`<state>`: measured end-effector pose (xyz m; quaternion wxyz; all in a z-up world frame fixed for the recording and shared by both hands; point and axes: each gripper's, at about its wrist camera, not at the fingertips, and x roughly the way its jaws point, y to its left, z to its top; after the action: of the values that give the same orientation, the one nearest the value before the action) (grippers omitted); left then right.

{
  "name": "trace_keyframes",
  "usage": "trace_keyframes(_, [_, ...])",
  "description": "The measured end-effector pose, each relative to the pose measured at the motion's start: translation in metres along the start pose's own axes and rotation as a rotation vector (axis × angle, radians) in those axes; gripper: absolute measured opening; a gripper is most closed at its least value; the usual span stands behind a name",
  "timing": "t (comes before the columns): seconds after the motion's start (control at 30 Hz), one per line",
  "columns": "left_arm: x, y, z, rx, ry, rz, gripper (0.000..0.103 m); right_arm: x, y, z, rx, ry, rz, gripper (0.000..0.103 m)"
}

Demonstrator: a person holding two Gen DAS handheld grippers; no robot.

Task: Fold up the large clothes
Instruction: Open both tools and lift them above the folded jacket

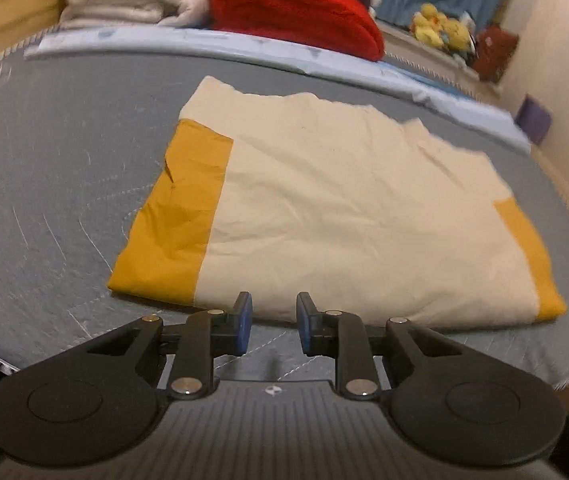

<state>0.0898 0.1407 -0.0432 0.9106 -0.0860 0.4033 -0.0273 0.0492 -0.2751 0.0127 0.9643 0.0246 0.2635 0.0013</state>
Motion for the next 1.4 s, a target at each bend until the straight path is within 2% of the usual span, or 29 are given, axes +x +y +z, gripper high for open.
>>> trace_keyframes(0.07, [0.002,0.011,0.002,-0.063,-0.009,-0.012,0.027,0.000,-0.002,-0.002,0.010,0.013,0.013,0.035])
trace_keyframes(0.2, [0.016,0.035,0.001,-0.231,0.033,-0.025,0.031,0.001,-0.006,0.000,0.022,0.019,0.026,0.035])
trace_keyframes(0.27, [0.021,0.044,0.002,-0.284,0.051,-0.010,0.042,0.002,-0.007,0.001,0.023,0.022,0.031,0.035])
trace_keyframes(0.3, [0.023,0.047,0.002,-0.302,0.057,-0.002,0.044,0.001,-0.007,0.001,0.023,0.023,0.033,0.035])
trace_keyframes(0.63, [0.033,0.054,0.005,-0.338,0.063,0.014,0.047,0.004,-0.004,-0.002,-0.012,0.042,0.048,0.035])
trace_keyframes(0.8, [0.036,0.055,0.002,-0.362,0.080,0.006,0.053,0.005,-0.001,-0.002,-0.039,0.039,0.052,0.035])
trace_keyframes(0.9, [0.041,0.060,-0.001,-0.420,0.106,-0.024,0.063,0.006,0.001,-0.003,-0.051,0.041,0.052,0.035])
trace_keyframes(1.03, [0.053,0.074,-0.009,-0.549,0.140,-0.064,0.064,0.007,0.002,-0.004,-0.056,0.043,0.051,0.035])
trace_keyframes(1.27, [0.062,0.099,-0.014,-0.748,0.030,-0.112,0.065,0.009,0.003,-0.007,-0.067,0.061,0.047,0.035])
trace_keyframes(1.4, [0.070,0.106,-0.015,-0.810,-0.031,-0.136,0.065,0.010,0.004,-0.009,-0.063,0.068,0.056,0.035])
